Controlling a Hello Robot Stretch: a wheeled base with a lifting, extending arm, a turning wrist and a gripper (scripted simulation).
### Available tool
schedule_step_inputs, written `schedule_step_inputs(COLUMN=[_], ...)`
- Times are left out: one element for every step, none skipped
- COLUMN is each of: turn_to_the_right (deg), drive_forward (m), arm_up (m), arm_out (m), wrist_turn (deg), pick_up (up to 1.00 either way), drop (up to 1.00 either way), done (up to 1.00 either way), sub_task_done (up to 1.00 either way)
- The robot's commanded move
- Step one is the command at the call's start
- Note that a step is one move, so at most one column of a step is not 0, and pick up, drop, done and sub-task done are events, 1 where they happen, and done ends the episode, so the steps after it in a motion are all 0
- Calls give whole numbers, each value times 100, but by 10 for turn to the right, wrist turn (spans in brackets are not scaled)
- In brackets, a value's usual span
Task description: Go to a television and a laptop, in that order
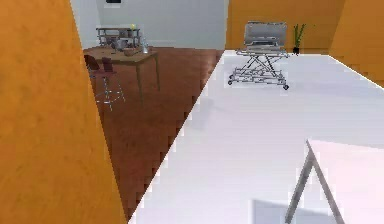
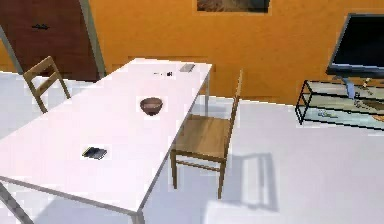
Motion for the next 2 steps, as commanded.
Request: schedule_step_inputs(turn_to_the_right=[120, 0], drive_forward=[0, 90], arm_up=[0, 0], arm_out=[0, 0], wrist_turn=[0, 0], pick_up=[0, 0], drop=[0, 0], done=[0, 0], sub_task_done=[0, 0])
